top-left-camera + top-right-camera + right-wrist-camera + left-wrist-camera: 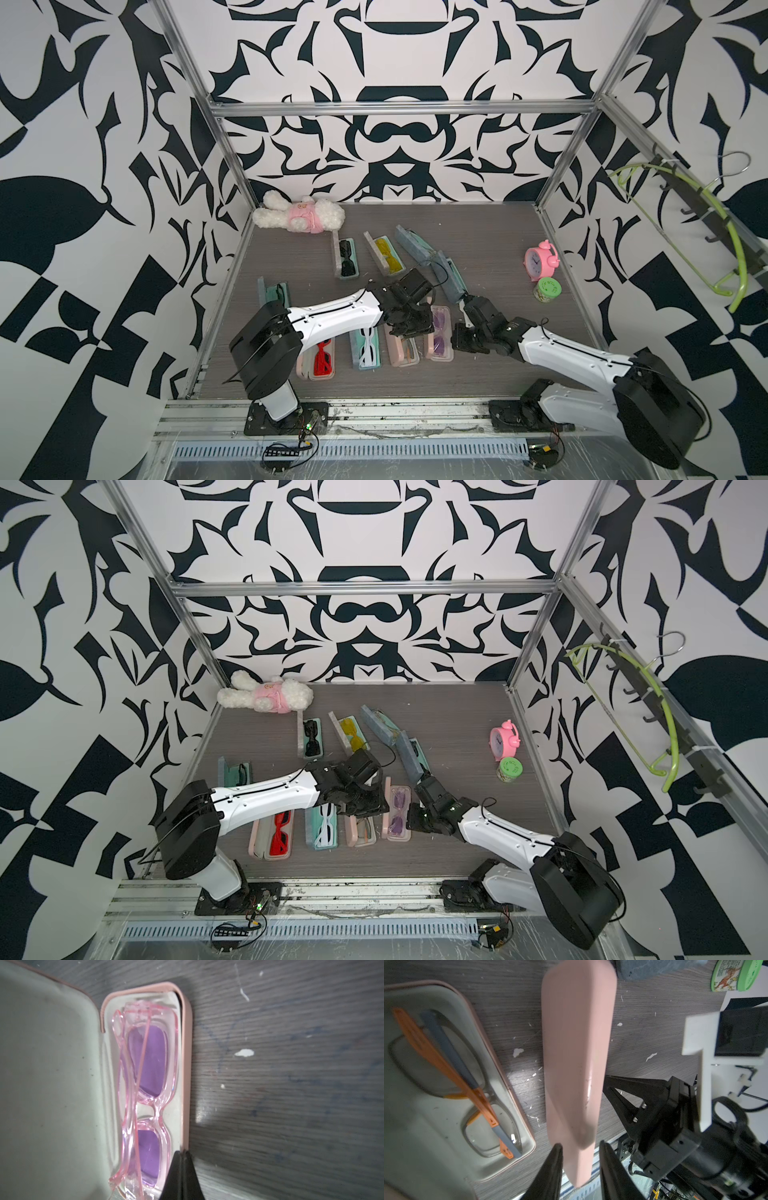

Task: Close the glasses case
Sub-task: Close the glasses case at the center of the board.

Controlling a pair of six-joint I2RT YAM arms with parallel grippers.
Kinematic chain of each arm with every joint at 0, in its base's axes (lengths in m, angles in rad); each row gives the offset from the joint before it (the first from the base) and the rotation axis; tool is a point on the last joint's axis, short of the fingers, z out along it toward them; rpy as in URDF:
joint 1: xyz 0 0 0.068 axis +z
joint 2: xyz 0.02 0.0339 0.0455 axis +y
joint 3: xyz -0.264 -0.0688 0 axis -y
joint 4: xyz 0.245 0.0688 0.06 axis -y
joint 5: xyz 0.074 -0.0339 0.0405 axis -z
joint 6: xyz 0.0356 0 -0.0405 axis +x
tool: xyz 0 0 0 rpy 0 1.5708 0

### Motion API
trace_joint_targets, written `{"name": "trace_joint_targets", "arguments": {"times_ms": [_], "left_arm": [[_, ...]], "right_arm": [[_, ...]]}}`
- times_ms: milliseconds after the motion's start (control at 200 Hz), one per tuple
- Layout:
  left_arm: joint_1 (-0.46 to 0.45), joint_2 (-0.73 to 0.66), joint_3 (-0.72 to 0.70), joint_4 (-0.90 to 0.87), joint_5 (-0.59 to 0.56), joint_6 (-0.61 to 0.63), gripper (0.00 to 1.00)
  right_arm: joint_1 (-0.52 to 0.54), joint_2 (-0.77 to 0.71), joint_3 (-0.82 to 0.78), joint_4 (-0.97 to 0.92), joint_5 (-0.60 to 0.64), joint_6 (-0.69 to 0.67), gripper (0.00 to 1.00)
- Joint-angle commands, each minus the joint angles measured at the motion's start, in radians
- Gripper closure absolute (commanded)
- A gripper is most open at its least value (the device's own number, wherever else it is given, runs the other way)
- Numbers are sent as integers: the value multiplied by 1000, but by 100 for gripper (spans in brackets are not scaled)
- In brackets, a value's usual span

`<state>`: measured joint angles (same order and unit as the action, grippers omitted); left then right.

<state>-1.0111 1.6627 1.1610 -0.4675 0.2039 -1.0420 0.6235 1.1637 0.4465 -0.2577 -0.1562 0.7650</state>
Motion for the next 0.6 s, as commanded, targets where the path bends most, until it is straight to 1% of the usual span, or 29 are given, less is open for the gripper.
{"name": "trace_joint_targets", "arguments": {"times_ms": [0,250,400,595], "left_arm": [[-4,0,13,3,-7,10,65],[-4,-12,5,1,-28,3,65],[-4,-8,5,1,-38,0,69],[-4,0,12,2,-38,8,73]], "right_arm": [[6,-17,-10,-28,32,11,98],[7,-15,-10,-32,36,10,98],[10,-18,-10,-38,41,10,99],[12,-16,-11,-41,44,9,99]]}}
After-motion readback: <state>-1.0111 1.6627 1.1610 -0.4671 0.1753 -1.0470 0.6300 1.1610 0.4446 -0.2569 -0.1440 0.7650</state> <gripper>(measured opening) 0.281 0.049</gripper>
